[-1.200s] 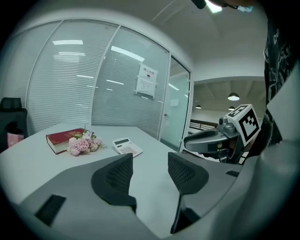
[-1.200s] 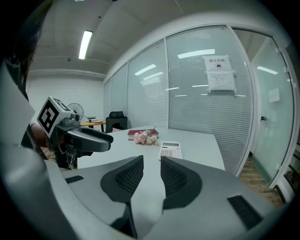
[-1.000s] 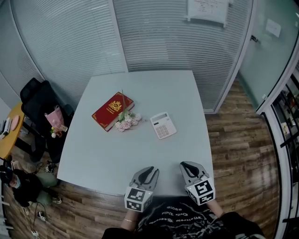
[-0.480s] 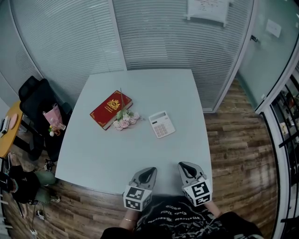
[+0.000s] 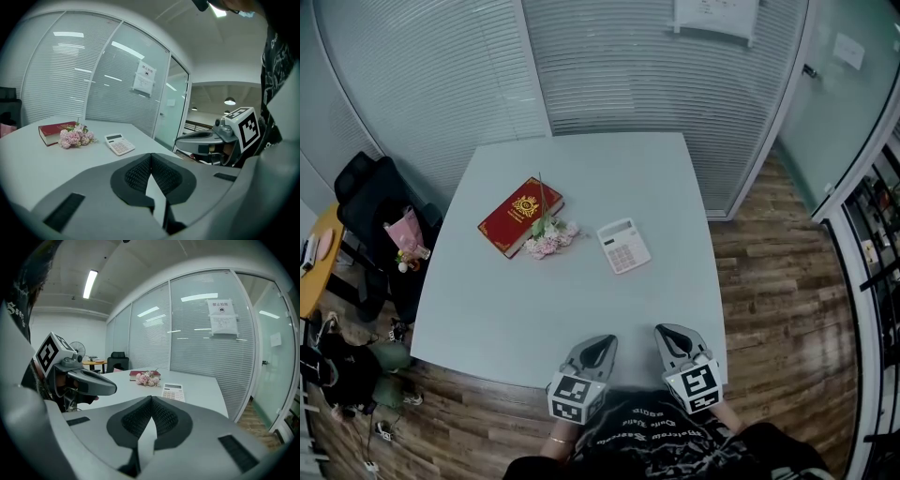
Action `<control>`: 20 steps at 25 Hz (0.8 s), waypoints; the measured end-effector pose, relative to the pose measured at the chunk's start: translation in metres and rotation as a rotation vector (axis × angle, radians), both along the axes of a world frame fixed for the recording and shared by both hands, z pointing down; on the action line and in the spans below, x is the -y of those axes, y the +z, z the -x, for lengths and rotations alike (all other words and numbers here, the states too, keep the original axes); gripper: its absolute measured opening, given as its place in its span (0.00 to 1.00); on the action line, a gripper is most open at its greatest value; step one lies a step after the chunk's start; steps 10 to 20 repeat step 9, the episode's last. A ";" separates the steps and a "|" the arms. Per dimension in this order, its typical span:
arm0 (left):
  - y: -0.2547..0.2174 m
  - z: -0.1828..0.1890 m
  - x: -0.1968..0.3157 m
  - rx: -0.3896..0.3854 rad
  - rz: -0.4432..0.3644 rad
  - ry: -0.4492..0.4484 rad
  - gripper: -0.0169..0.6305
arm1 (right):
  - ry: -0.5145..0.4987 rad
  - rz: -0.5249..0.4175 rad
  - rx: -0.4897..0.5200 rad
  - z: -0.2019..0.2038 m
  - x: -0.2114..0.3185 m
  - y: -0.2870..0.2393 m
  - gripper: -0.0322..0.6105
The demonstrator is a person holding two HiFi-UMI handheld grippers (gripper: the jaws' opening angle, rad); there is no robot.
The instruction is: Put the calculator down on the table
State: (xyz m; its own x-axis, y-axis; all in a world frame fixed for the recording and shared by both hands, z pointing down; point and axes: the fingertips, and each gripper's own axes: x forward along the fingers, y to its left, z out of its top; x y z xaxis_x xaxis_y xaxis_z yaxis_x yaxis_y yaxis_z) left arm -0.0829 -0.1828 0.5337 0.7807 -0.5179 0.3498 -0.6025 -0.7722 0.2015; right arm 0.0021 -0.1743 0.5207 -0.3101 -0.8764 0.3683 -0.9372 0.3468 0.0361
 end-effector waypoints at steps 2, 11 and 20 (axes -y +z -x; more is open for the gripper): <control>0.000 -0.002 -0.001 0.003 0.000 0.006 0.06 | -0.005 0.005 0.002 0.001 0.000 0.000 0.06; 0.004 -0.005 0.003 0.014 0.001 0.016 0.06 | -0.024 0.009 0.016 0.006 0.001 0.009 0.06; 0.004 -0.005 0.003 0.014 0.001 0.016 0.06 | -0.024 0.009 0.016 0.006 0.001 0.009 0.06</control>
